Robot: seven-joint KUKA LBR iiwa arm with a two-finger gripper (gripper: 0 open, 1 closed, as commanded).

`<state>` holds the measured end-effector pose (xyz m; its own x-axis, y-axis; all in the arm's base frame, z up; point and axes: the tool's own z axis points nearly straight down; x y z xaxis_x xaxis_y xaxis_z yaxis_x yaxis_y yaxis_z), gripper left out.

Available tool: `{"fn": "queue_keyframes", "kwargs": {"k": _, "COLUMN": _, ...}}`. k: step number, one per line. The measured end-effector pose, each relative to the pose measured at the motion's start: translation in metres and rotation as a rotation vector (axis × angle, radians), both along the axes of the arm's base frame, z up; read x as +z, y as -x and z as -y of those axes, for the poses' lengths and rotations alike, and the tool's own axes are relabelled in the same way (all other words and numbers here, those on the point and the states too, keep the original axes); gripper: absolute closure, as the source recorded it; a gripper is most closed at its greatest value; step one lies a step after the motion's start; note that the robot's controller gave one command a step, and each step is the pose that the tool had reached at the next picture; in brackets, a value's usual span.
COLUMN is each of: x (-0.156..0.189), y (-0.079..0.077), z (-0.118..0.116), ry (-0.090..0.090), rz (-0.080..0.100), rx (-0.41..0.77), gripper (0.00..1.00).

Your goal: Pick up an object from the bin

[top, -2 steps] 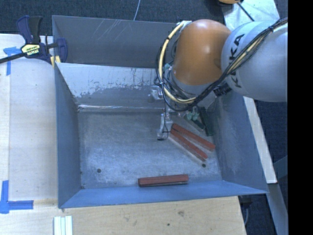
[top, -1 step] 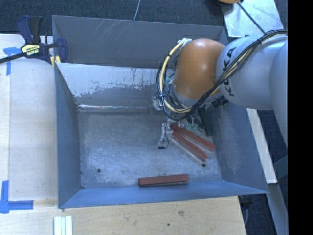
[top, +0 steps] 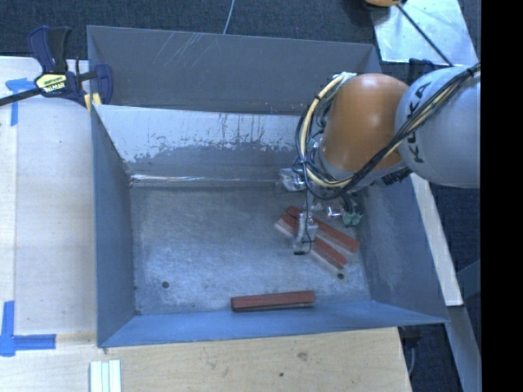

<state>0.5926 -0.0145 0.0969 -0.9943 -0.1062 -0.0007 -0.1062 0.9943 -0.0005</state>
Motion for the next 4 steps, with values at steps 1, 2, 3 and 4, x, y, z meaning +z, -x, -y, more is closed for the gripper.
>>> {"fn": "queue_keyframes", "kwargs": {"k": 1, "x": 0.000, "y": -0.009, "z": 0.006, "ry": 0.000, "rz": 0.003, "rx": 0.053, "gripper": 0.00}}
{"fn": "queue_keyframes", "kwargs": {"k": 2, "x": -0.023, "y": -0.017, "z": 0.074, "ry": -0.003, "rz": -0.001, "rx": 0.180, "gripper": 1.00}}
{"fn": "queue_keyframes", "kwargs": {"k": 3, "x": -0.023, "y": -0.017, "z": 0.074, "ry": -0.003, "rz": -0.001, "rx": 0.180, "gripper": 1.00}}
{"fn": "queue_keyframes", "kwargs": {"k": 4, "x": 0.101, "y": -0.019, "z": 0.056, "ry": 0.000, "rz": 0.003, "rx": 0.177, "gripper": 1.00}}
